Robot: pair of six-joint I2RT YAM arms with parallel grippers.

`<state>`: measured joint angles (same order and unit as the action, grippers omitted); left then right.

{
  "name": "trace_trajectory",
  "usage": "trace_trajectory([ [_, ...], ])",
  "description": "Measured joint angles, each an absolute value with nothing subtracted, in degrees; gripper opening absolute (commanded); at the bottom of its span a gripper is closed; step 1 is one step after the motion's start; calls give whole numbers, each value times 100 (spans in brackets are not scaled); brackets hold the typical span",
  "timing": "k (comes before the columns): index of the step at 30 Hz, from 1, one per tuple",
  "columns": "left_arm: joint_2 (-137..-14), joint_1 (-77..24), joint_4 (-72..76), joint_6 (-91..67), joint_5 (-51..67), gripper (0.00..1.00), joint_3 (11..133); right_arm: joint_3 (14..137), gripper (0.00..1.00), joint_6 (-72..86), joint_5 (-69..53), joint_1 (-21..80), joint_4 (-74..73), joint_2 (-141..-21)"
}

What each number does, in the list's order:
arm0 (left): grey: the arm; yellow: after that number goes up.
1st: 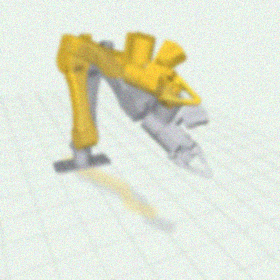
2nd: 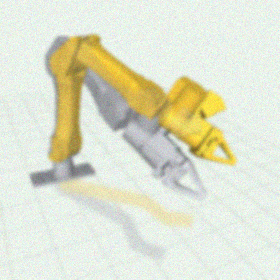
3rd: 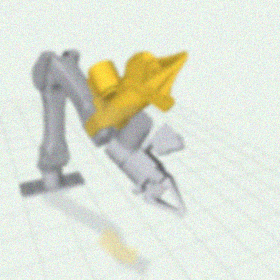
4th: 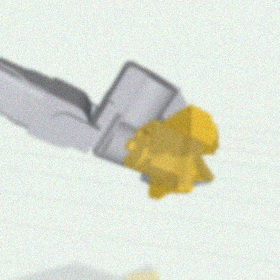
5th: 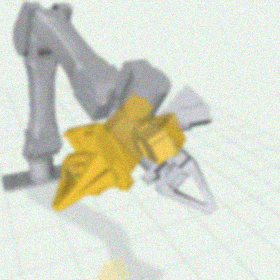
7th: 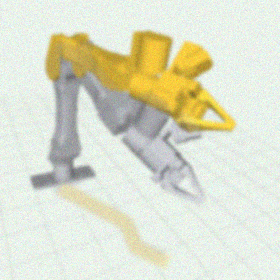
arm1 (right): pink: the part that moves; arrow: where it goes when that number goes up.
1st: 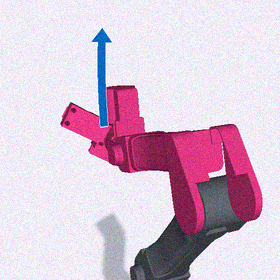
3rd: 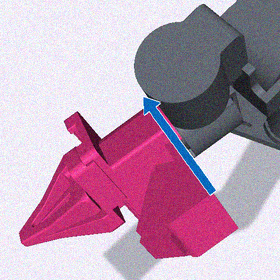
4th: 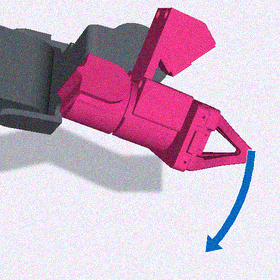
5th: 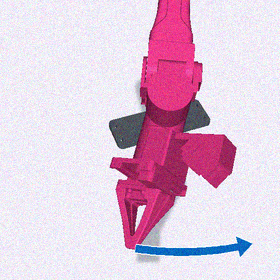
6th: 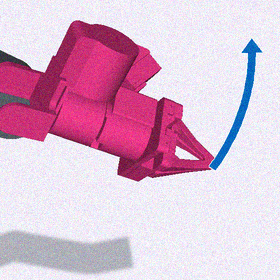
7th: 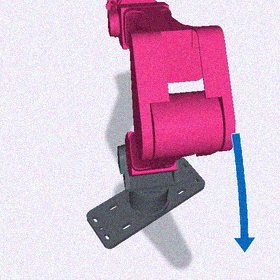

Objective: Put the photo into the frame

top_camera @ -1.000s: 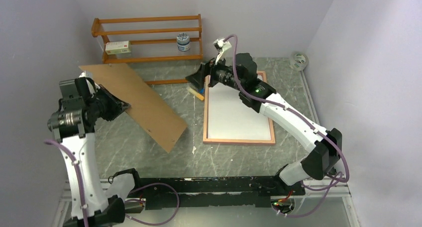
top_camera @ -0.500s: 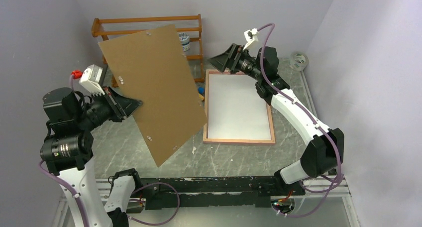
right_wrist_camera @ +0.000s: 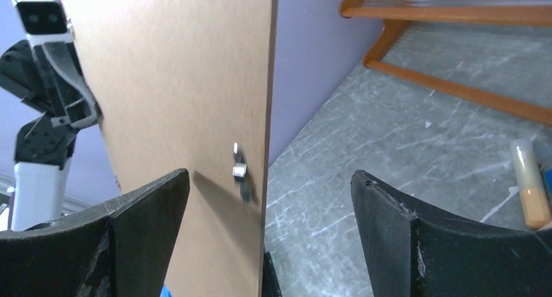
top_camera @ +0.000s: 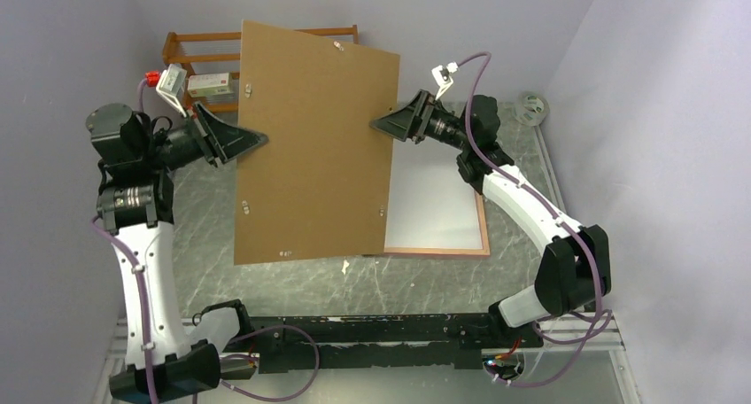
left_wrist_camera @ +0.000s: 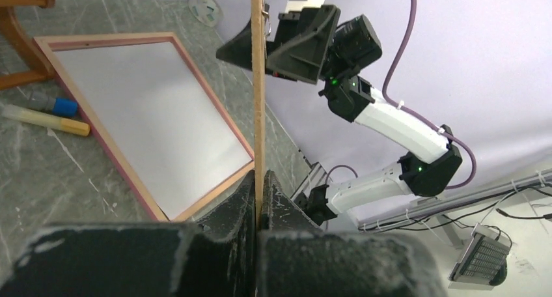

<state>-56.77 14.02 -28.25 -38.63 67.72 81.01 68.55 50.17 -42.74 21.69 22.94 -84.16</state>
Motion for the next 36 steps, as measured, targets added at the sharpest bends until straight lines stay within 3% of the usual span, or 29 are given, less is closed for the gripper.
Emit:
trace_trajectory([
  [12, -6571, 1179, 473, -6466, 6709, 3, 7411, 6182, 94, 5883, -4403, 2001, 3356, -7990],
  [19, -7314, 624, 1253, -7148, 6602, 2, 7406, 6298, 66, 6263, -4412, 1986, 3470, -8058],
  [23, -7496, 548, 1337, -7238, 6521, 3, 7428, 6302, 35, 6429, -4370, 1865, 3428, -8058],
  [31, -7655, 515, 2200, -7778, 6300, 3, 7271, 6248, 26, 6875, -4316, 1763, 3712, -8055],
  [36, -7902, 510, 2808, -8165, 6274, 3, 7081, 6248, 2, 7122, -4316, 1719, 3791, -8055],
])
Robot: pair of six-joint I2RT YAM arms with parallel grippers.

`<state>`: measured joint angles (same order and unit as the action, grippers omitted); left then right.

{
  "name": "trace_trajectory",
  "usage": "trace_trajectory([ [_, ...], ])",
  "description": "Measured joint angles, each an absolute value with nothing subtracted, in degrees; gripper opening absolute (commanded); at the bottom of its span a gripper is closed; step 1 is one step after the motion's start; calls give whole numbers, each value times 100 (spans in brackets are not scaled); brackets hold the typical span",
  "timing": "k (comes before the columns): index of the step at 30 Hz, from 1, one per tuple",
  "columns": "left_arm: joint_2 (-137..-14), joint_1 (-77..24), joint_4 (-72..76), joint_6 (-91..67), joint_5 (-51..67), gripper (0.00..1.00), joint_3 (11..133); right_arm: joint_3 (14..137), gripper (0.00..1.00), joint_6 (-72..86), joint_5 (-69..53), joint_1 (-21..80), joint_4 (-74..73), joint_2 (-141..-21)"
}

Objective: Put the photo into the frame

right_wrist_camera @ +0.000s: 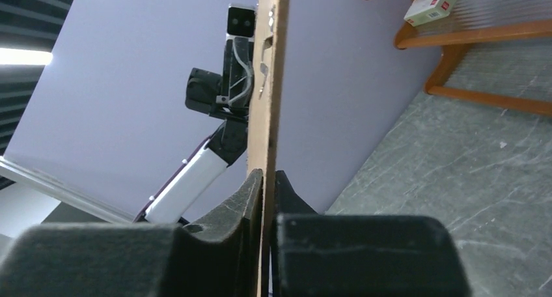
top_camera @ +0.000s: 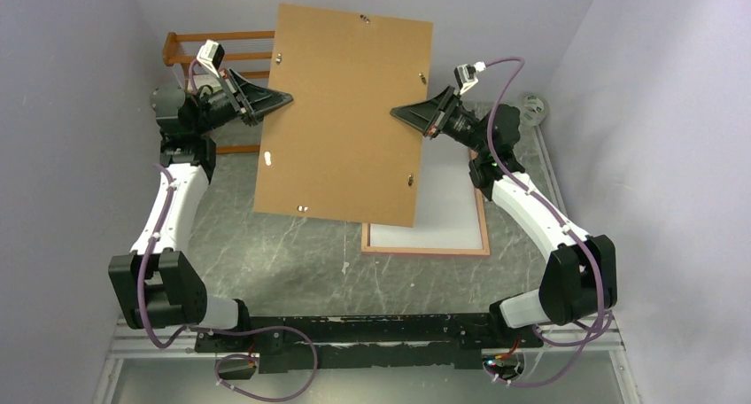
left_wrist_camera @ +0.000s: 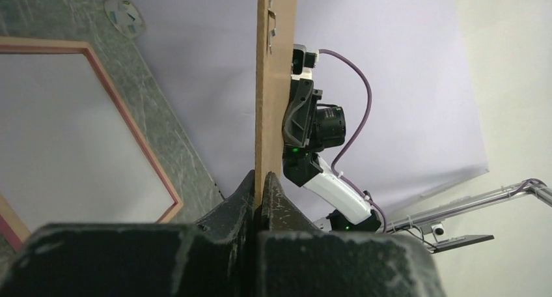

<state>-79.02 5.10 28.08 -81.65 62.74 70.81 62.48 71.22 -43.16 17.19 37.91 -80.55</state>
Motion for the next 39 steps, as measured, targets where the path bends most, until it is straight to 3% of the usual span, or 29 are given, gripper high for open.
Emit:
trace_trajectory([
  [3, -8012, 497, 2919, -8176, 6287, 12, 7050, 6248, 0, 7271, -4340, 1695, 3778, -8055],
  [5, -8020, 484, 2856, -8084, 6274, 32, 7052, 6248, 0, 7345, -4368, 1667, 3732, -8055],
  [9, -8018, 480, 2309, -7669, 6141, 60, 7083, 6257, 0, 7249, -4473, 1568, 3734, -8055],
  [17, -7959, 502, 786, -6539, 5861, 86, 7382, 6259, 0, 7354, -4792, 893, 3610, -8058],
  [24, -7920, 506, -180, -5592, 5717, 88, 7627, 6263, 0, 7249, -5050, 357, 3133, -7898],
  [32, -7994, 309, -1280, -4615, 5380, 85, 7745, 6536, 0, 6263, -5443, -471, 1380, -7714],
  [39, -8484, -519, -2265, -3767, 4762, 81, 8097, 6676, 0, 5096, -5706, -1127, -333, -7924],
])
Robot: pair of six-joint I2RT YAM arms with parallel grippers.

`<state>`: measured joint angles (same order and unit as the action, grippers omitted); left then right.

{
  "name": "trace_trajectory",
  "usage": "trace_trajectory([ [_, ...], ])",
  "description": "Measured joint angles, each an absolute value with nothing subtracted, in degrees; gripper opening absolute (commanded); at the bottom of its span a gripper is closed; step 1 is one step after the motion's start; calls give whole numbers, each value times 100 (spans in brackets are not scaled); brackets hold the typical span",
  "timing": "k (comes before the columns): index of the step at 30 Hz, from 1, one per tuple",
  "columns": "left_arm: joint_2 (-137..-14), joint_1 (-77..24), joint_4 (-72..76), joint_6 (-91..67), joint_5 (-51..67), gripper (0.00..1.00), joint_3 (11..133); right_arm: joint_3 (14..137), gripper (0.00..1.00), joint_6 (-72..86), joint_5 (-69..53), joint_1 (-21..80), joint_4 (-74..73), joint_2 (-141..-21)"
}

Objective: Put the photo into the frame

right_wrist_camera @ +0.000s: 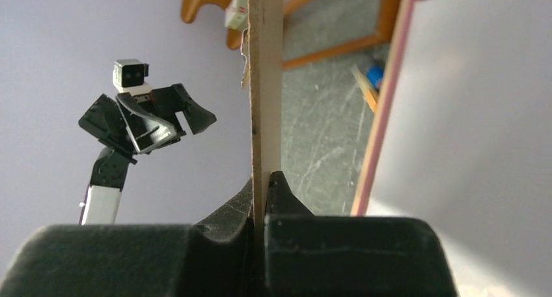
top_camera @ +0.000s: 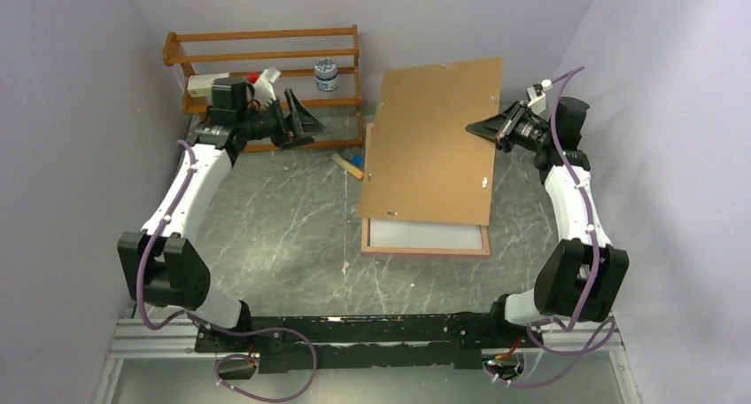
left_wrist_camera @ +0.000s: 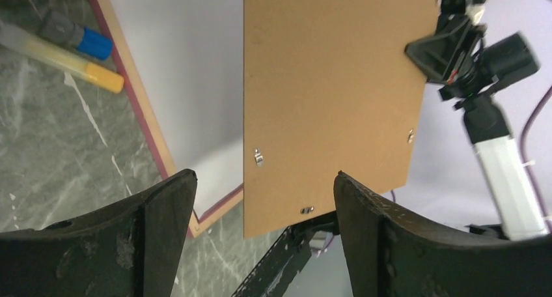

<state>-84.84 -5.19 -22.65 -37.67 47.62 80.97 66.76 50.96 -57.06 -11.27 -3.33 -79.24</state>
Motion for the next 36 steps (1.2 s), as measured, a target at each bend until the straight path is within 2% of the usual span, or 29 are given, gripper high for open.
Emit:
trace_trajectory([
  [9, -9498, -1538, -3028, -3057, 3776, 82, 8143, 7303, 0, 3238, -5664, -1396, -2388, -9115],
  [20, -10497, -2056, -2910, -2888, 3299, 79, 8020, 7566, 0, 2429, -5448, -1411, -2818, -10095],
  [36, -11520, -2185, -2443, -2969, 3153, 46, 8027, 7570, 0, 2657, -5483, -1177, -2217, -10473],
])
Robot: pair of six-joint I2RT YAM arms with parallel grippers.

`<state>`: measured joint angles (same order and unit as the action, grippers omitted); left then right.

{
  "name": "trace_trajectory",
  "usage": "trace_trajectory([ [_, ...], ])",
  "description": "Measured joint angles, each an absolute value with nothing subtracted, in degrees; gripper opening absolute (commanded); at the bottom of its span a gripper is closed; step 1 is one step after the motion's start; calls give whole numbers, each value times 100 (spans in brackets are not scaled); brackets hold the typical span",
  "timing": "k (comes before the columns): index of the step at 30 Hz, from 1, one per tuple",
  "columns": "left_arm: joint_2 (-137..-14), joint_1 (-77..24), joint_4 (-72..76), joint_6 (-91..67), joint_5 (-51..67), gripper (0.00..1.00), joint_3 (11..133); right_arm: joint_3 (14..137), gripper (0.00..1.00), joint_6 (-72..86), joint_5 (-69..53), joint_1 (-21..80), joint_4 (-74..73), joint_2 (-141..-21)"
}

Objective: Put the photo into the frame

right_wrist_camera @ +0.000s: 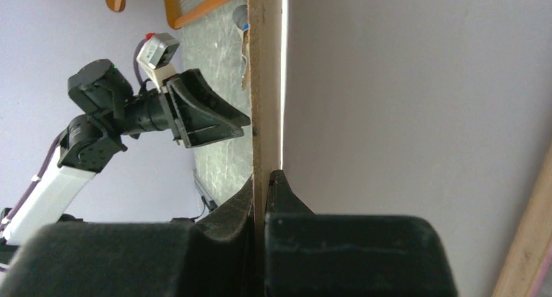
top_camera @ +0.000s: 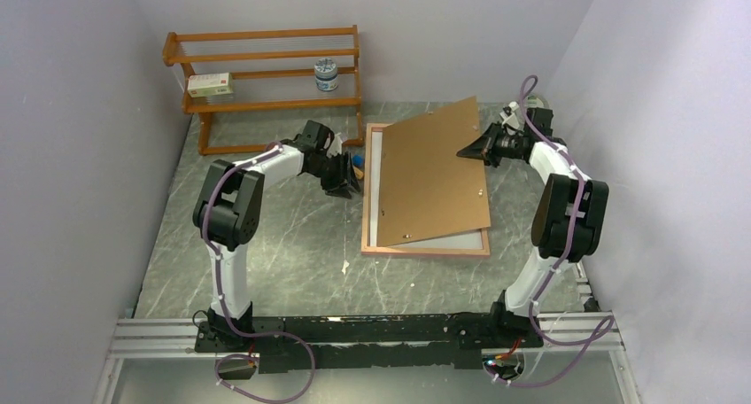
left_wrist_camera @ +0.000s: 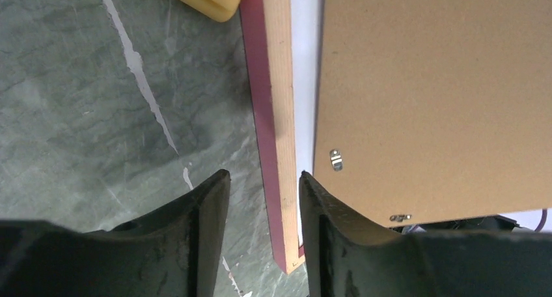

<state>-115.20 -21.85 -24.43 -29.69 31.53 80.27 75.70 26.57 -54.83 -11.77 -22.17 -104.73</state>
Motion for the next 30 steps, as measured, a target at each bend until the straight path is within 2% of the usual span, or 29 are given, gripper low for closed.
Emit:
trace_trajectory([
  [8, -11902, -2226, -2416, -2956, 3148, 40, 8066, 7620, 0, 2884, -5553, -947, -1949, -10669],
  [19, -11970, -2248, -2296, -2956, 3208, 44, 8066, 7835, 0, 2928, -5601, -862, -1907, -11019],
  [23, -11974, -2248, -2272, -2956, 3247, 45, 8066, 7881, 12, 2869, -5601, -856, -1970, -11069],
  [30, -11974, -2248, -2241, -2956, 3275, 47, 8066, 7881, 45, 2755, -5428, -790, -2167, -11072],
])
